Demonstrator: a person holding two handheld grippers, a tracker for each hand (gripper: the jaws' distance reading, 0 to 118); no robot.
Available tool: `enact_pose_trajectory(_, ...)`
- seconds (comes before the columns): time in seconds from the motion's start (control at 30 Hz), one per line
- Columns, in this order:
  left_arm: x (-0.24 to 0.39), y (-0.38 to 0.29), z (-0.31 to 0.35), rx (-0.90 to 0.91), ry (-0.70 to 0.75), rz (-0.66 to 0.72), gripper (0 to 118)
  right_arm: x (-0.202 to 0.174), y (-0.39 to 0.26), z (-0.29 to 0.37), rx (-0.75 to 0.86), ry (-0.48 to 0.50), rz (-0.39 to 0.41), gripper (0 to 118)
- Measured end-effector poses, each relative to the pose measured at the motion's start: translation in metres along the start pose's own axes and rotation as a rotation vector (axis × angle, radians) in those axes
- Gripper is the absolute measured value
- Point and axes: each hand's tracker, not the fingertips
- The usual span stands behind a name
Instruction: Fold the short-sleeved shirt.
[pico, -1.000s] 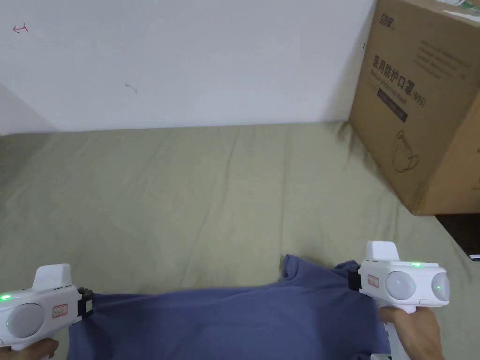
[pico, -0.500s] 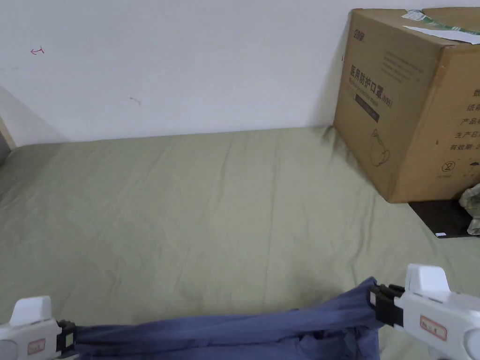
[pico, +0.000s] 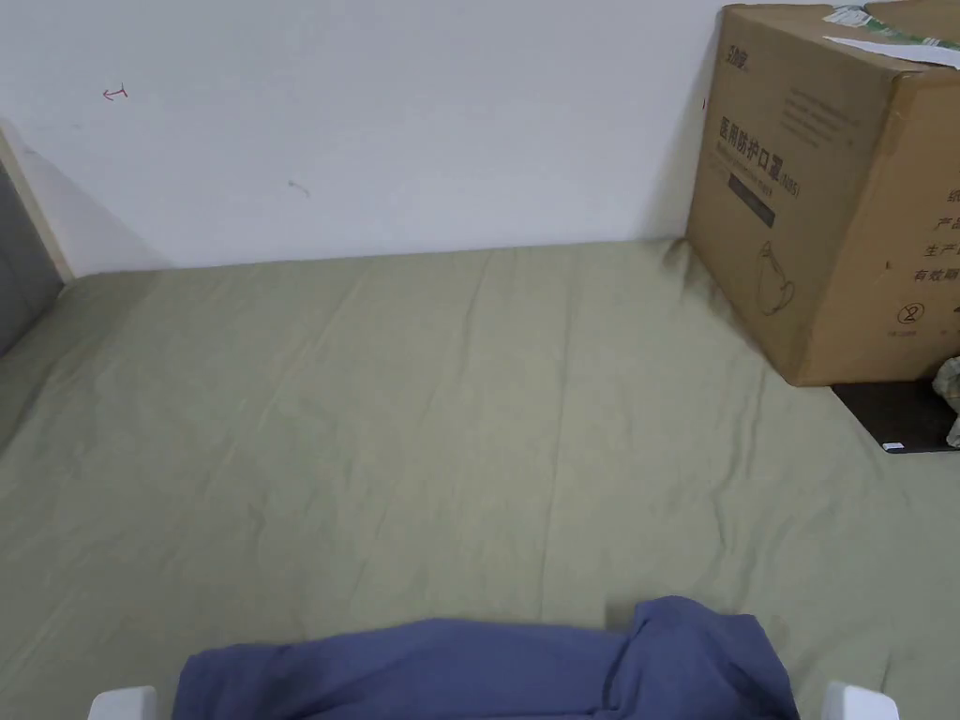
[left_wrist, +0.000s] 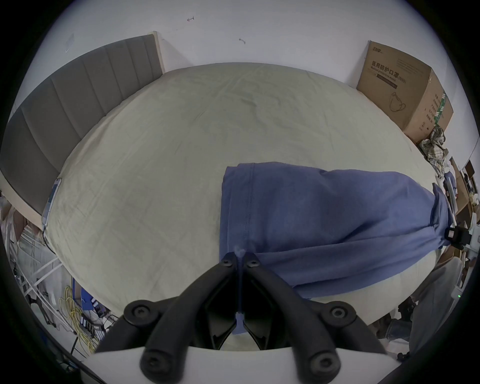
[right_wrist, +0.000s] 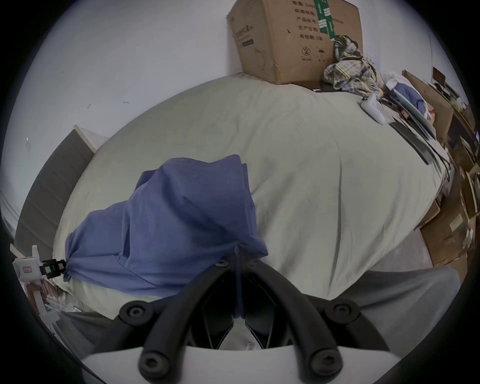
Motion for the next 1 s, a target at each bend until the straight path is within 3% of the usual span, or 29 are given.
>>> enact_pose_trajectory(0.03, 0.002, 0.001, 0.001, 0.001, 0.006, -0.002, 5, -0.001, 0.000, 0.002, 0.003, -0.001, -0.005, 3)
enact_pose_trajectory(0.1, 0.003, 0.004, 0.008, 0.007, 0.018, -0.001, 40, -0.005, 0.005, 0.013, 0.012, 0.003, -0.031, 15)
enact_pose_trajectory(0.13, 0.003, 0.006, 0.013, 0.009, 0.021, 0.009, 66, -0.008, 0.008, 0.023, 0.026, 0.000, -0.036, 33)
enact_pose_trajectory(0.17, 0.005, 0.009, 0.023, 0.026, 0.016, 0.028, 95, -0.013, 0.014, 0.035, 0.056, -0.007, -0.027, 65)
enact_pose_trajectory(0.2, 0.004, 0.013, 0.031, 0.061, -0.018, 0.066, 109, -0.018, 0.020, 0.047, 0.104, -0.009, -0.006, 85)
enact_pose_trajectory(0.23, 0.004, 0.018, 0.041, 0.098, -0.046, 0.093, 113, -0.024, 0.028, 0.057, 0.146, -0.016, 0.013, 97)
enact_pose_trajectory(0.33, 0.014, 0.038, 0.079, 0.269, -0.118, 0.143, 113, -0.046, 0.055, 0.094, 0.317, 0.011, 0.084, 99)
enact_pose_trajectory(0.5, 0.048, 0.075, 0.136, 0.552, -0.111, 0.085, 113, -0.093, 0.095, 0.142, 0.586, 0.035, 0.201, 98)
enact_pose_trajectory(0.63, 0.075, 0.090, 0.165, 0.742, -0.083, 0.047, 111, -0.123, 0.108, 0.157, 0.738, -0.033, 0.264, 97)
enact_pose_trajectory(0.7, 0.086, 0.092, 0.172, 0.825, -0.057, 0.017, 102, -0.133, 0.110, 0.161, 0.787, -0.060, 0.269, 94)
enact_pose_trajectory(0.73, 0.090, 0.092, 0.175, 0.843, -0.042, 0.025, 94, -0.137, 0.110, 0.162, 0.798, -0.060, 0.269, 89)
enact_pose_trajectory(0.8, 0.095, 0.090, 0.179, 0.876, -0.056, 0.020, 54, -0.141, 0.108, 0.163, 0.813, -0.060, 0.268, 61)
enact_pose_trajectory(0.83, 0.096, 0.090, 0.178, 0.880, -0.074, 0.010, 24, -0.142, 0.107, 0.163, 0.817, -0.056, 0.269, 35)
enact_pose_trajectory(0.87, 0.097, 0.090, 0.177, 0.876, -0.086, 0.004, 0, -0.144, 0.107, 0.163, 0.818, -0.053, 0.270, 0)
enact_pose_trajectory(1.0, 0.101, 0.087, 0.171, 0.819, -0.079, -0.061, 0, -0.145, 0.107, 0.157, 0.798, -0.062, 0.273, 0)
